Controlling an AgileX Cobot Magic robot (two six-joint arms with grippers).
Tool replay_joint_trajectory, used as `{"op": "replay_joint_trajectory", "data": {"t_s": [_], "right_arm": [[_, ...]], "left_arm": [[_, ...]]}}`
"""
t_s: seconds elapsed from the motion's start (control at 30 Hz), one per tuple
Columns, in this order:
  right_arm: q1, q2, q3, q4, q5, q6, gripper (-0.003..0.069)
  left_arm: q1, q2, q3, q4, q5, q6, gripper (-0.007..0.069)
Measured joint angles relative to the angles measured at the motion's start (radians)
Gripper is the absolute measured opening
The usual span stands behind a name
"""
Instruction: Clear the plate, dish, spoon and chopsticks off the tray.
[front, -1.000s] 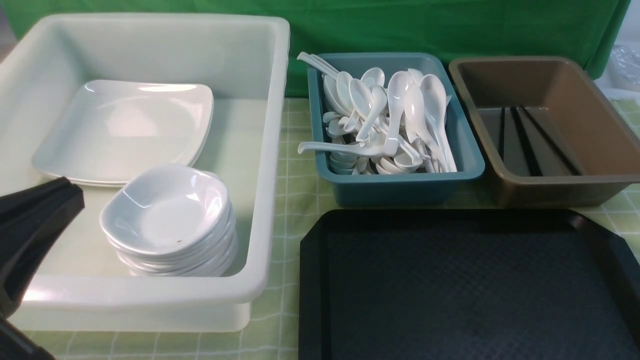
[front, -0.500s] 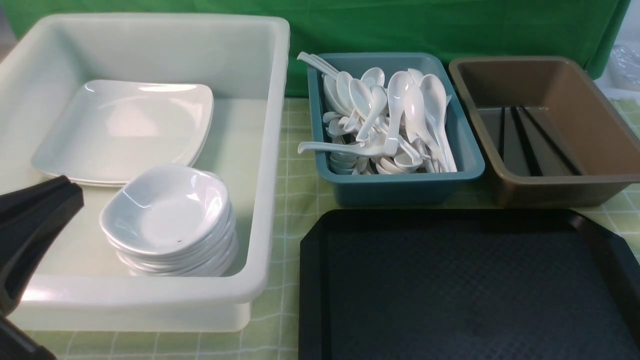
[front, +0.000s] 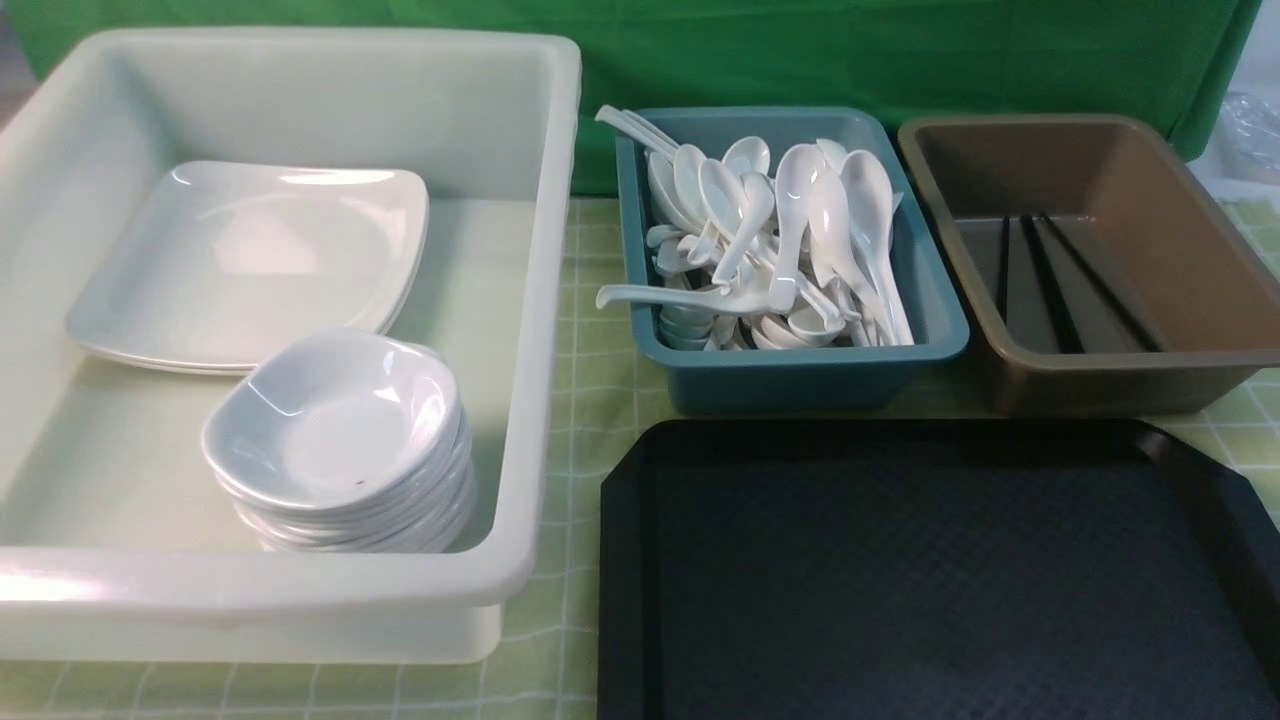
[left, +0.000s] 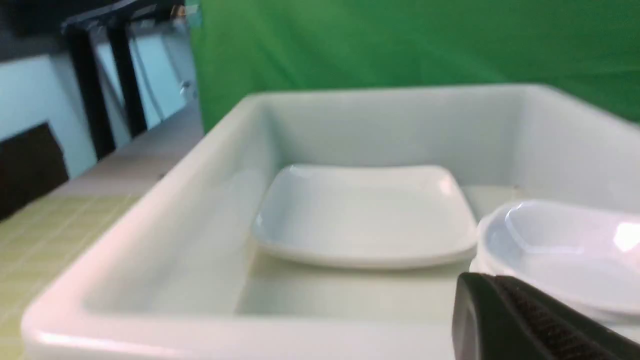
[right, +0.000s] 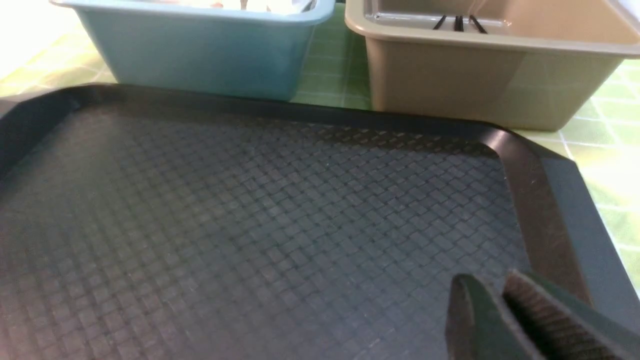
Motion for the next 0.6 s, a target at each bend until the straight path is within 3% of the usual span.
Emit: {"op": "replay_joint_trajectory", "data": {"t_s": [0.13,0.6], "right_arm": [[0.000,0.000,0.000,0.000,0.001,0.000,0.0127],[0.000,0.000,0.000,0.000,0.001,0.000,0.0144]], "left_arm": [[0.020,-0.004,0.003,-0.018,0.096,-0.015,0.0010],[0.002,-0.005,0.003,-0.002,0.104,-0.014,0.0010]]}}
